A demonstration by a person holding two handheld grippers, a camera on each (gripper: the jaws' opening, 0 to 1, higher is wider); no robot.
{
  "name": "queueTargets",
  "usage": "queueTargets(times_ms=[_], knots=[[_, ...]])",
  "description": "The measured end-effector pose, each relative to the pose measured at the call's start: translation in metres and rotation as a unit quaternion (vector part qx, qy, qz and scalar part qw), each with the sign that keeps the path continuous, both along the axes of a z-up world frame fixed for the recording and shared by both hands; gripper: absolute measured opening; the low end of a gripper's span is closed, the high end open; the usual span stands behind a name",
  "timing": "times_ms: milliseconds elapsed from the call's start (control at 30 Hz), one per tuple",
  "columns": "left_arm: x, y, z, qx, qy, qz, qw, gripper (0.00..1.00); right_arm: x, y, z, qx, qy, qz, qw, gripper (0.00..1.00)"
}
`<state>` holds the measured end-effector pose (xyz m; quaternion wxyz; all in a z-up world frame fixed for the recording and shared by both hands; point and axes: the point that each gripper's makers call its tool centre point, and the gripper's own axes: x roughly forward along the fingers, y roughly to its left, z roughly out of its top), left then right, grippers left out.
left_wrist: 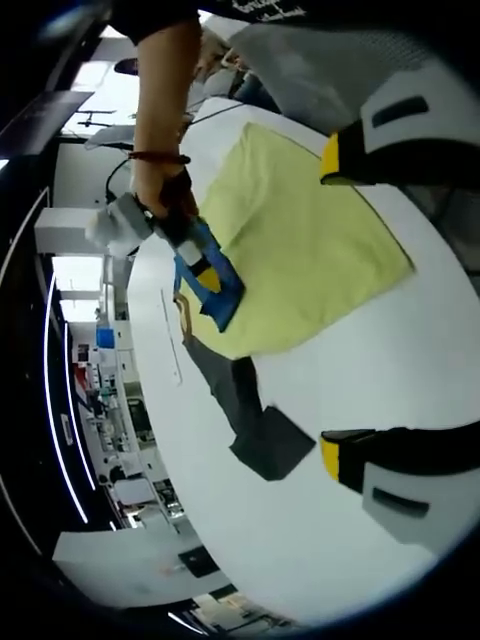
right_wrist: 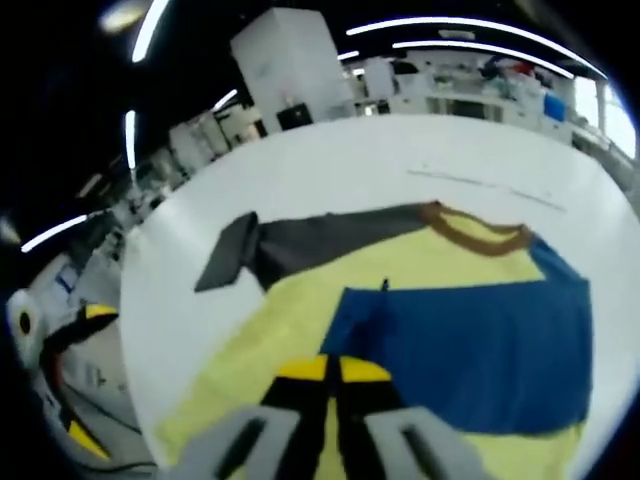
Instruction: Fold the garment on the visible template until the final outline fits inside the template.
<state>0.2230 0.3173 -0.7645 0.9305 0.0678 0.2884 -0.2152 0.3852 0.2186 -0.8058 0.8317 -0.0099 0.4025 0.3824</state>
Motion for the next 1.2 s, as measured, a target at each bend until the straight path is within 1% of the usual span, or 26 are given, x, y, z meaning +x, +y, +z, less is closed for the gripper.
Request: queueTargets(times_ms=[100, 200, 300, 433, 500, 533, 600, 700, 800, 833, 933, 1000, 1100, 1167, 1200], knots=[[-0.002, 0.0, 0.001, 0.0, 0.001, 0.003, 1.0, 0.99, 0.003, 0.008, 0.003, 0.007, -0.005, 0.006, 0.9999, 0.0], [-0.005, 0.003, 0.001, 0.002, -0.001, 0.006, 1.0, 0.99, -0.002, 0.017, 0.008, 0.016, -0.006, 0.014, 0.9998, 0.0], [-0.008, 0.007, 0.0, 0.002, 0.0, 0.013, 0.9999, 0.99, -0.007, 0.025, 0.008, 0.018, -0.005, 0.022, 0.9996, 0.0], [-0.012, 0.012, -0.001, 0.004, 0.003, 0.02, 0.9998, 0.99, -0.012, 0.036, 0.007, 0.027, 0.0, 0.029, 0.9992, 0.0], [-0.013, 0.013, -0.001, 0.005, 0.004, 0.022, 0.9997, 0.99, -0.008, 0.042, 0.004, 0.03, 0.0, 0.032, 0.999, 0.0], [-0.014, 0.014, -0.001, 0.006, 0.006, 0.023, 0.9997, 0.99, -0.013, 0.043, 0.006, 0.033, 0.001, 0.033, 0.9989, 0.0], [-0.015, 0.016, 0.0, 0.007, 0.005, 0.025, 0.9997, 0.99, -0.014, 0.045, 0.005, 0.036, 0.004, 0.032, 0.9989, 0.0], [-0.015, 0.017, 0.0, 0.005, 0.004, 0.029, 0.9995, 0.99, -0.014, 0.051, 0.0, 0.039, 0.014, 0.037, 0.9985, 0.0], [-0.017, 0.019, -0.001, 0.007, 0.007, 0.032, 0.9994, 0.99, -0.018, 0.06, 0.0, 0.054, 0.024, 0.043, 0.9973, 0.0], [-0.017, 0.022, -0.003, 0.007, 0.007, 0.032, 0.9994, 0.99, -0.021, 0.061, -0.001, 0.054, 0.029, 0.045, 0.9971, 0.0], [-0.015, 0.031, -0.007, 0.009, 0.008, 0.032, 0.9994, 0.99, -0.022, 0.06, -0.004, 0.047, 0.029, 0.051, 0.9972, 0.0], [-0.014, 0.036, -0.009, 0.008, 0.006, 0.033, 0.9994, 0.99, -0.021, 0.058, -0.004, 0.041, 0.023, 0.052, 0.9975, 0.06], [-0.014, 0.032, -0.009, 0.007, 0.008, 0.032, 0.9994, 0.99, -0.019, 0.054, -0.002, 0.032, 0.011, 0.055, 0.9979, 0.19], [-0.014, 0.033, -0.01, 0.007, 0.009, 0.031, 0.9995, 0.99, -0.019, 0.05, 0.002, 0.028, -0.001, 0.055, 0.9981, 0.29], [-0.013, 0.035, -0.011, 0.008, 0.009, 0.03, 0.9995, 0.99, -0.013, 0.048, 0.002, 0.023, -0.009, 0.054, 0.9982, 0.34]])
